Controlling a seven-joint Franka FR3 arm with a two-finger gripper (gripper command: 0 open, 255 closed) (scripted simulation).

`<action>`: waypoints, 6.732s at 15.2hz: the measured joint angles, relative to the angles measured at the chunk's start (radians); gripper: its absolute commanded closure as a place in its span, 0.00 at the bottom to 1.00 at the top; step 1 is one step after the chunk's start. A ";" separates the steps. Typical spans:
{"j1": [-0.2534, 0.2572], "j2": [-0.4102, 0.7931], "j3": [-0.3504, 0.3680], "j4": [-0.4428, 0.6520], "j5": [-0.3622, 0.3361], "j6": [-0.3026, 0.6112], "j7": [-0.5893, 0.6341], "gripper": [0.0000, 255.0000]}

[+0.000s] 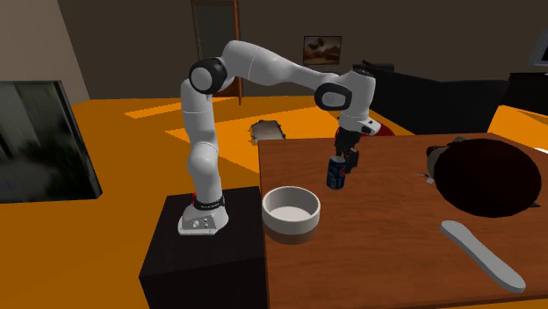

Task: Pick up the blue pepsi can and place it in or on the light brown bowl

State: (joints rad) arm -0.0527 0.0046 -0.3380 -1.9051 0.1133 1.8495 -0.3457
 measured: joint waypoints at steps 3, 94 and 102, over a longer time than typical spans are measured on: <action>0.000 0.002 0.000 -0.003 0.001 0.005 0.000 0.00; -0.210 -0.292 -0.239 -0.050 -0.194 -0.236 -0.380 0.00; -0.208 -0.284 -0.239 0.002 -0.190 -0.279 -0.384 0.00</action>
State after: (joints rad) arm -0.2609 -0.2796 -0.5770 -1.9035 -0.0766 1.5710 -0.7293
